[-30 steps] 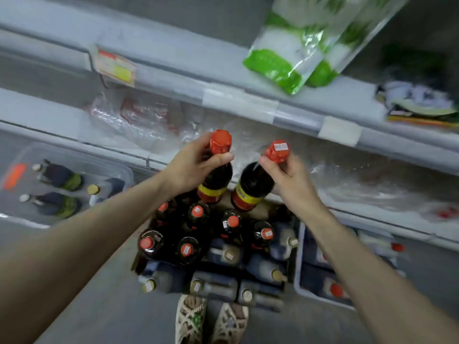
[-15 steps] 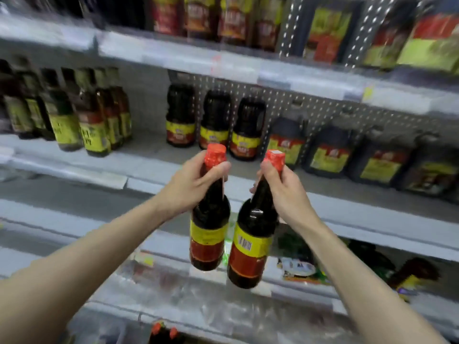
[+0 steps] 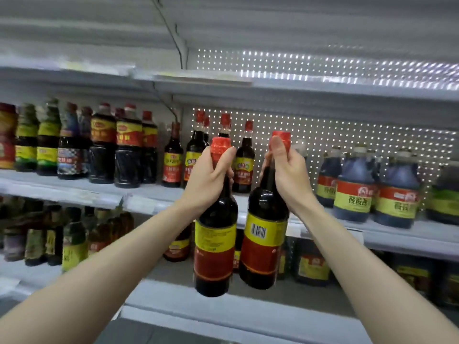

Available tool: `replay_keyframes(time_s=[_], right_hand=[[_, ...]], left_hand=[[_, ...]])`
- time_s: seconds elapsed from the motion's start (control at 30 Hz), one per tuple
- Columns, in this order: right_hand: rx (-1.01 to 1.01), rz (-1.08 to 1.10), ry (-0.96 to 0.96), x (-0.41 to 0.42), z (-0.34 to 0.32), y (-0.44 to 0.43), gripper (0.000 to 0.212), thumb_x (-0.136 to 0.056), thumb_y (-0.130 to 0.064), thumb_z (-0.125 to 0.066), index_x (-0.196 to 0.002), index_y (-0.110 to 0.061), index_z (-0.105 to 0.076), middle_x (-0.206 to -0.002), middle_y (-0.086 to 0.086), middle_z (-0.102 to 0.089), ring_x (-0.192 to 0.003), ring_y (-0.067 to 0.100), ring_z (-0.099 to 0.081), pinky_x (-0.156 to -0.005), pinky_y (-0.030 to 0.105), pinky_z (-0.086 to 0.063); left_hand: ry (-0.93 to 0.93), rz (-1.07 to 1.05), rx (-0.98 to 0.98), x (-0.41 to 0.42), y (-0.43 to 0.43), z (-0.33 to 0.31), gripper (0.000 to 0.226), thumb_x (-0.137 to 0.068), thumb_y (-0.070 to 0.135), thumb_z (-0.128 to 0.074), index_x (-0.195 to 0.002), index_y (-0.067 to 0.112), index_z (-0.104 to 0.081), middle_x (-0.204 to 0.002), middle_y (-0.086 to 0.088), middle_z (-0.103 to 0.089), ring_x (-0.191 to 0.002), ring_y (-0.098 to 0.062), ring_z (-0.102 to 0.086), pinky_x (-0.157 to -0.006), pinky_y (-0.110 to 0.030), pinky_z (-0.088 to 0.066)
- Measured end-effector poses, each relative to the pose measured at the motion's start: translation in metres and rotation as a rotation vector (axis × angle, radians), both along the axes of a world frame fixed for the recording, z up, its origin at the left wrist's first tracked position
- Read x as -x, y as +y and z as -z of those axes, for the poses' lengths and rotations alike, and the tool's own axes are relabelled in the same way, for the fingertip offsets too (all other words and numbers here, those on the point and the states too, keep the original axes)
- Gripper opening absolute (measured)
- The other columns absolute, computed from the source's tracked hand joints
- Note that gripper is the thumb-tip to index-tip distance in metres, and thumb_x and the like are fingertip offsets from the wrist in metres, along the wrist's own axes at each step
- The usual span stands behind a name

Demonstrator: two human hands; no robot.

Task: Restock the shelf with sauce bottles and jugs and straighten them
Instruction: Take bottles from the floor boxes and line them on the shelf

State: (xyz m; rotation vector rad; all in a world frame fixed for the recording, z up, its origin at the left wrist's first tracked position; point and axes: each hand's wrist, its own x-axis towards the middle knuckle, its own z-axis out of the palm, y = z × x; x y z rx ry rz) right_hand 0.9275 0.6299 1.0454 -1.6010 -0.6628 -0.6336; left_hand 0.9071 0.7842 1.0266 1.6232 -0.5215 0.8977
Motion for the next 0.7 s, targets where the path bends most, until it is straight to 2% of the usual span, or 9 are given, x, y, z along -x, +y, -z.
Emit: replay_keyframes(time_s=[0.07, 0.23, 0.33, 0.37, 0.43, 0.47, 0.6, 0.67, 0.7], right_hand=[[-0.007, 0.014, -0.056, -0.004, -0.014, 0.005, 0.078, -0.068, -0.089, -0.044, -0.08, -0.012, -0.053, -0.073, 0.01, -0.054, -0.071, 0.027, -0.056, -0.082, 0.056, -0.049], [-0.068, 0.05, -0.145, -0.027, -0.041, 0.022, 0.063, -0.076, -0.08, -0.045, -0.074, -0.017, -0.05, -0.07, 0.009, -0.051, -0.064, 0.026, -0.05, -0.072, 0.055, -0.049], [-0.075, 0.081, -0.195, -0.046, -0.057, 0.037, 0.053, -0.084, -0.067, -0.044, -0.072, -0.015, -0.049, -0.064, 0.007, -0.048, -0.059, 0.021, -0.048, -0.063, 0.04, -0.043], [-0.075, 0.093, -0.214, -0.054, -0.061, 0.042, 0.047, -0.089, -0.059, -0.043, -0.071, -0.016, -0.048, -0.061, 0.002, -0.046, -0.055, 0.017, -0.047, -0.06, 0.033, -0.041], [-0.071, 0.118, -0.23, -0.072, -0.069, 0.052, 0.04, -0.096, -0.047, -0.042, -0.07, -0.017, -0.045, -0.058, -0.005, -0.043, -0.05, 0.007, -0.042, -0.054, 0.02, -0.037], [-0.071, 0.121, -0.232, -0.081, -0.072, 0.057, 0.039, -0.096, -0.046, -0.042, -0.071, -0.016, -0.045, -0.058, -0.006, -0.042, -0.05, 0.007, -0.04, -0.053, 0.018, -0.035], [-0.055, 0.179, -0.245, -0.114, -0.087, 0.072, 0.04, -0.093, -0.049, -0.043, -0.071, -0.016, -0.045, -0.06, -0.002, -0.042, -0.052, 0.007, -0.042, -0.056, 0.02, -0.035], [-0.072, 0.174, -0.244, -0.128, -0.095, 0.077, 0.039, -0.091, -0.053, -0.044, -0.072, -0.018, -0.047, -0.064, 0.001, -0.046, -0.06, 0.015, -0.047, -0.062, 0.029, -0.04], [-0.072, 0.183, -0.25, -0.135, -0.099, 0.079, 0.04, -0.091, -0.053, -0.045, -0.071, -0.019, -0.046, -0.064, -0.001, -0.046, -0.06, 0.015, -0.047, -0.063, 0.029, -0.04]], left_hand=[[-0.054, -0.022, -0.031, -0.007, 0.002, -0.013, 0.026, -0.099, 0.032, -0.046, -0.088, 0.009, -0.049, -0.068, -0.002, -0.057, -0.057, -0.004, -0.056, -0.059, -0.016, -0.046], [-0.14, -0.04, -0.034, -0.036, 0.019, -0.052, 0.026, -0.099, 0.034, -0.046, -0.086, 0.011, -0.049, -0.069, -0.003, -0.057, -0.06, -0.009, -0.058, -0.062, -0.019, -0.048], [-0.171, -0.051, -0.028, -0.062, 0.031, -0.067, 0.026, -0.098, 0.039, -0.047, -0.084, 0.018, -0.049, -0.075, -0.009, -0.06, -0.071, -0.028, -0.062, -0.068, -0.034, -0.049], [-0.177, -0.054, -0.026, -0.071, 0.035, -0.072, 0.026, -0.097, 0.04, -0.047, -0.084, 0.017, -0.049, -0.076, -0.01, -0.06, -0.073, -0.031, -0.061, -0.069, -0.034, -0.049], [-0.187, -0.064, -0.031, -0.089, 0.044, -0.082, 0.03, -0.097, 0.039, -0.047, -0.086, 0.012, -0.05, -0.073, -0.007, -0.058, -0.068, -0.026, -0.059, -0.066, -0.029, -0.049], [-0.183, -0.063, -0.029, -0.098, 0.048, -0.087, 0.031, -0.097, 0.039, -0.047, -0.086, 0.01, -0.051, -0.072, -0.004, -0.057, -0.065, -0.021, -0.058, -0.063, -0.027, -0.048], [-0.188, -0.077, -0.014, -0.131, 0.06, -0.11, 0.038, -0.098, 0.042, -0.047, -0.078, 0.01, -0.053, -0.068, -0.002, -0.058, -0.063, -0.015, -0.057, -0.064, -0.025, -0.046], [-0.203, -0.085, -0.002, -0.139, 0.063, -0.124, 0.035, -0.097, 0.044, -0.047, -0.083, 0.012, -0.052, -0.069, 0.002, -0.058, -0.063, -0.009, -0.056, -0.065, -0.022, -0.044], [-0.21, -0.084, -0.004, -0.142, 0.063, -0.131, 0.032, -0.097, 0.044, -0.047, -0.086, 0.014, -0.051, -0.071, 0.003, -0.057, -0.063, -0.007, -0.055, -0.064, -0.019, -0.043]])
